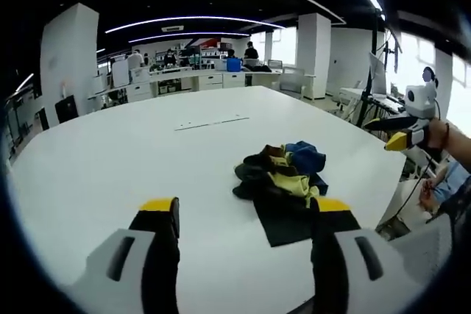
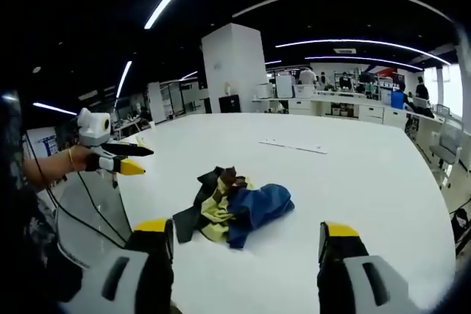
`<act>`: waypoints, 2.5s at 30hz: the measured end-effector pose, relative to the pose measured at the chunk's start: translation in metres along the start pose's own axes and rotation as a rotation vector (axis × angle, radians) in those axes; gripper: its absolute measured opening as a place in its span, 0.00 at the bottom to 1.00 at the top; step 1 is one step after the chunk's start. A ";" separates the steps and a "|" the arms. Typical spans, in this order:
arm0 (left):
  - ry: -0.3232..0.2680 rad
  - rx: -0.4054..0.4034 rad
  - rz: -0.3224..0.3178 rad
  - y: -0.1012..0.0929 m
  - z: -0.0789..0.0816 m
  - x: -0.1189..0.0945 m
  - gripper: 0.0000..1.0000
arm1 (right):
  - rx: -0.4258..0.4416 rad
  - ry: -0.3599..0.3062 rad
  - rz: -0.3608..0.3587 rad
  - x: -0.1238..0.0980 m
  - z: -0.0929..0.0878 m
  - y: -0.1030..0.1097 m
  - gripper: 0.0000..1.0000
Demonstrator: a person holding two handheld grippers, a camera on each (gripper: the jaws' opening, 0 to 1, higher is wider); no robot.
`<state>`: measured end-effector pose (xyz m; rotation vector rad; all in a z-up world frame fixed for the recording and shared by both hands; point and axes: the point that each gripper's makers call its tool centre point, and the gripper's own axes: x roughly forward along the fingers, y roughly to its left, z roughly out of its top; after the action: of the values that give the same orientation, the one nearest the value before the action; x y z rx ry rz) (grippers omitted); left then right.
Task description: Fold the garment on the visible template until the final outline fits inside the template.
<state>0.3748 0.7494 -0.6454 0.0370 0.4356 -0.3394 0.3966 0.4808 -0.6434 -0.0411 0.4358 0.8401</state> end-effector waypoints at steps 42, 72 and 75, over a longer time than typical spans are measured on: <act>0.053 0.032 -0.144 -0.015 -0.011 0.071 0.34 | -0.266 0.119 0.160 0.081 -0.009 0.014 0.27; 0.114 0.133 -0.227 -0.033 -0.014 0.128 0.21 | -0.553 0.257 0.169 0.119 -0.022 -0.006 0.00; 0.136 0.149 -0.221 -0.032 -0.018 0.131 0.16 | -0.561 0.250 0.166 0.120 -0.019 -0.006 0.00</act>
<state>0.4678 0.6799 -0.7156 0.1584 0.5496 -0.5887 0.4639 0.5580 -0.7084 -0.6407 0.4292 1.1066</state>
